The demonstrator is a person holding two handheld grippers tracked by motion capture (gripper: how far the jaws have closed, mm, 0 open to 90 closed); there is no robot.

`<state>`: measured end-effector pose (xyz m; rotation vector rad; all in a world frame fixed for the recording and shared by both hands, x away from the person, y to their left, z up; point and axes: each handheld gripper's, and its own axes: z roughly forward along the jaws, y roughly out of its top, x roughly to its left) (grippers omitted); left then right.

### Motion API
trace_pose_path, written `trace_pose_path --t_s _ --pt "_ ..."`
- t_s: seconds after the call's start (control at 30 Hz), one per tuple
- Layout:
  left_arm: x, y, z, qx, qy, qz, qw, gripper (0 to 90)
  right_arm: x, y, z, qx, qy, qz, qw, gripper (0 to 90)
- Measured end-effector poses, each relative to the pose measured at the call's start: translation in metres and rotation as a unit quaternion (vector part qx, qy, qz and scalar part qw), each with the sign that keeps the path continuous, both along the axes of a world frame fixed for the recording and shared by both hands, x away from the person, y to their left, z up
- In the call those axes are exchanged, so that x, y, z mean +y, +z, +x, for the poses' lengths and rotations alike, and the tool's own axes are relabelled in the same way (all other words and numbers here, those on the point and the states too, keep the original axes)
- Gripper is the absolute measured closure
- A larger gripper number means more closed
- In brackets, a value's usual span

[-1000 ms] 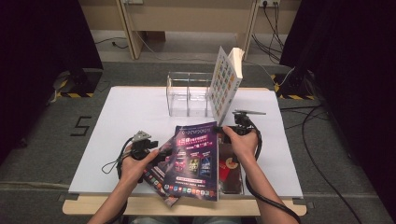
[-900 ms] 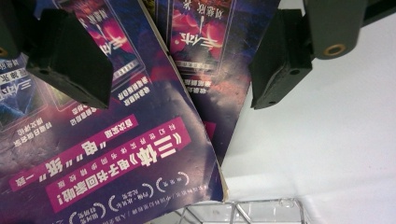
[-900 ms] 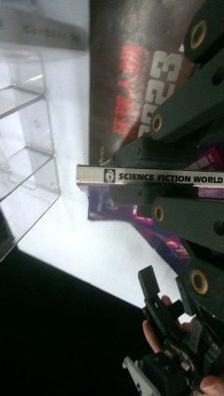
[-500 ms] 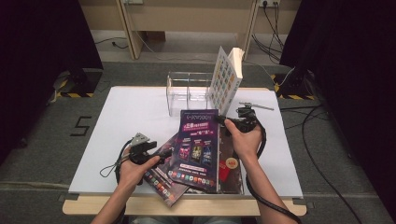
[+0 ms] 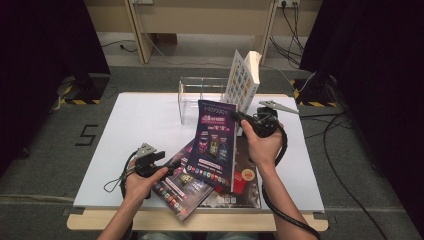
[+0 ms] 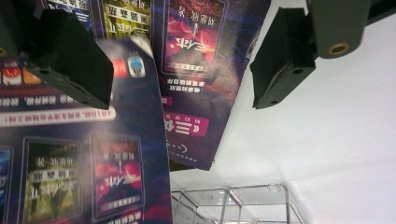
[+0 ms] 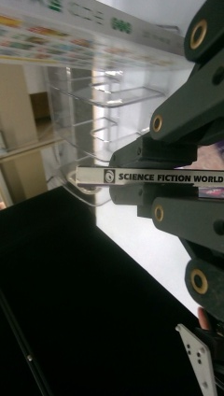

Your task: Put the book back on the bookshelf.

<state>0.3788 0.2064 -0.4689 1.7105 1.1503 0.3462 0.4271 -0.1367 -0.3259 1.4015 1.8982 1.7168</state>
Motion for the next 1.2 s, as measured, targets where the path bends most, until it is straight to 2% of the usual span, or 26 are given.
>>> trace_pose_path --t_s 0.23,0.37,0.87,1.2 --pt "0.000 0.000 0.000 -0.001 0.000 0.002 1.0000 20.5 0.003 0.014 -0.002 -0.042 -0.018 -0.015 0.9988 83.5" --pt "0.000 0.000 -0.001 -0.002 0.000 0.003 1.0000 20.6 0.005 0.020 -0.002 -0.059 -0.026 -0.022 0.9977 83.5" --pt "0.001 0.001 -0.001 -0.006 0.003 0.001 1.0000 20.8 0.009 0.031 0.006 -0.084 -0.050 -0.028 0.9948 83.5" --pt "0.001 0.001 -0.001 -0.007 0.004 -0.001 1.0000 20.9 0.014 0.045 0.017 -0.102 -0.067 -0.030 0.9921 83.5"
